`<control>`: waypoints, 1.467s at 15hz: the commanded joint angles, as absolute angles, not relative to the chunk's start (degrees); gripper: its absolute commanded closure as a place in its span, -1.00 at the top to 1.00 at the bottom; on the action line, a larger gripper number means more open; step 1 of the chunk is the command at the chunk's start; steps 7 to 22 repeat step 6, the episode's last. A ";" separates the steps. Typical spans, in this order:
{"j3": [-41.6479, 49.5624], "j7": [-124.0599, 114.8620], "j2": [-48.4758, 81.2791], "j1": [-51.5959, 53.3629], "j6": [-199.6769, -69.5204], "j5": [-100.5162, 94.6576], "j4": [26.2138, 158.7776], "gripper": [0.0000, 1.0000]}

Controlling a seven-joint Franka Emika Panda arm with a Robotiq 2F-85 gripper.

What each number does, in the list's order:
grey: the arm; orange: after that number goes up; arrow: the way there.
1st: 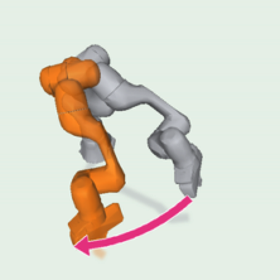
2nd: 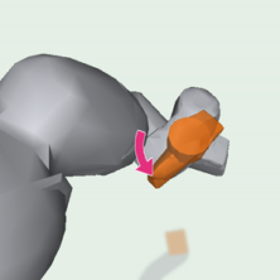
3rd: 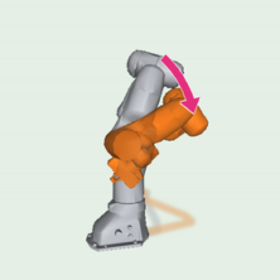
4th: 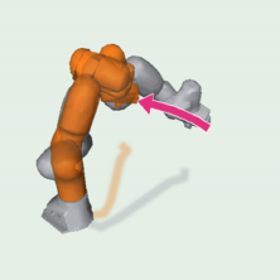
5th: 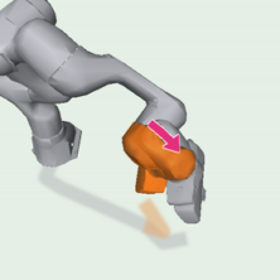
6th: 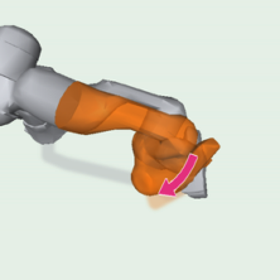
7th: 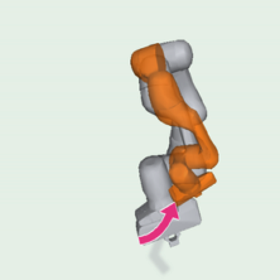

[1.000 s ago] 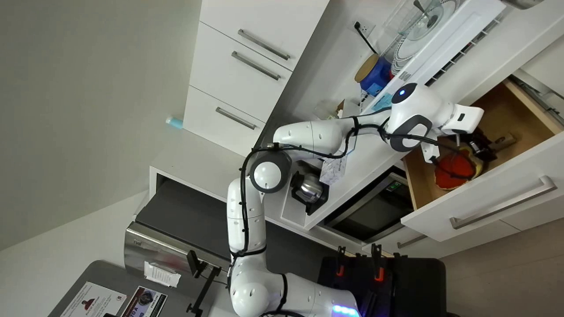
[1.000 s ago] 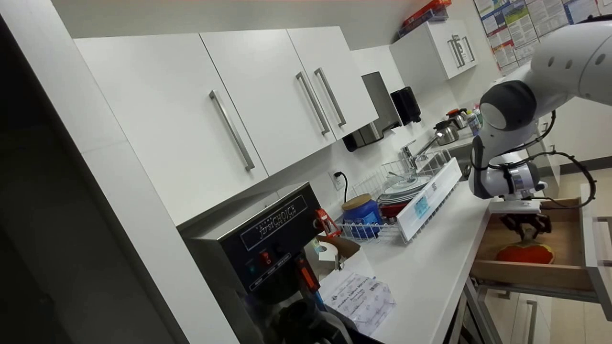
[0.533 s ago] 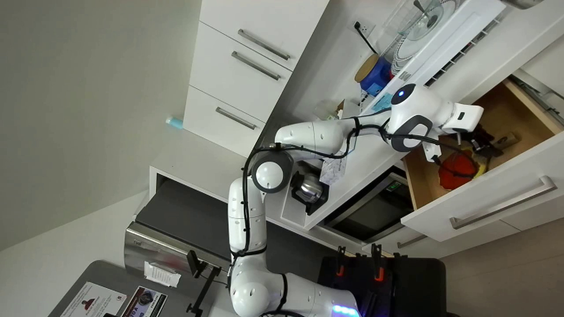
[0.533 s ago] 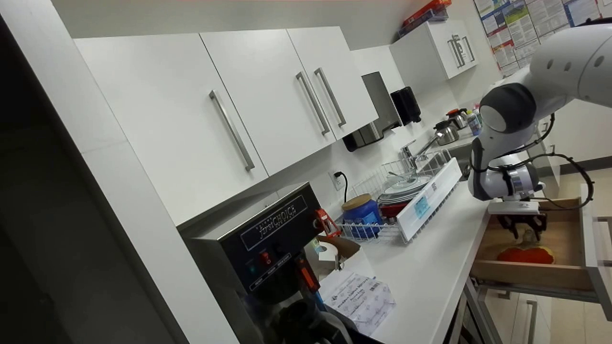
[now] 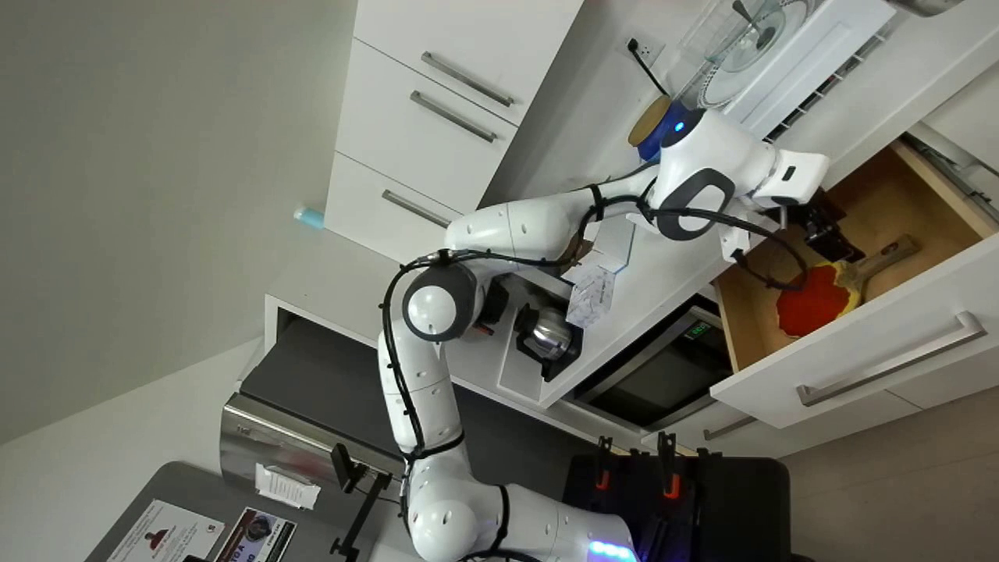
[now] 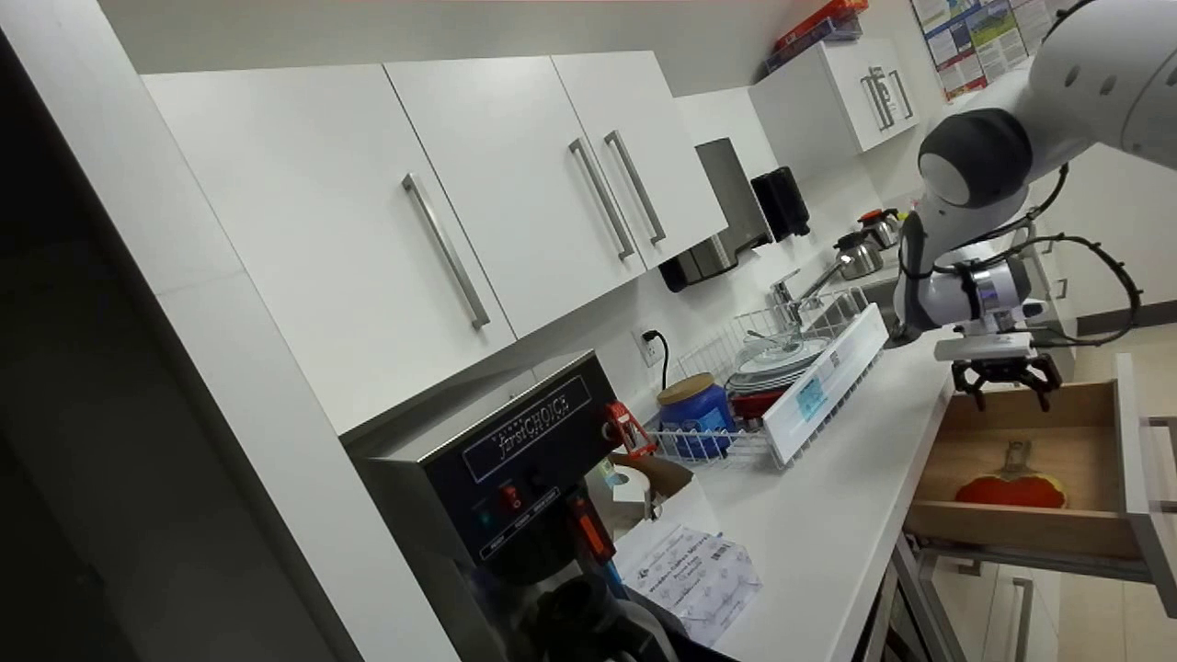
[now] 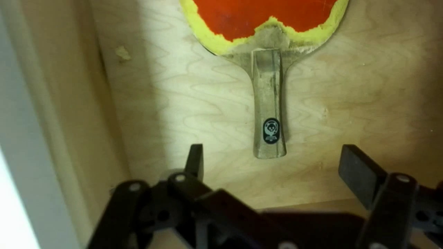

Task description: Take the paddle from the counter and place it in the drawer

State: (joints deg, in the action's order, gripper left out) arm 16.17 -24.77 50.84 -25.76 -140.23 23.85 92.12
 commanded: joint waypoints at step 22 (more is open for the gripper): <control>18.66 -26.86 38.15 -23.20 -129.42 20.65 100.68 1.00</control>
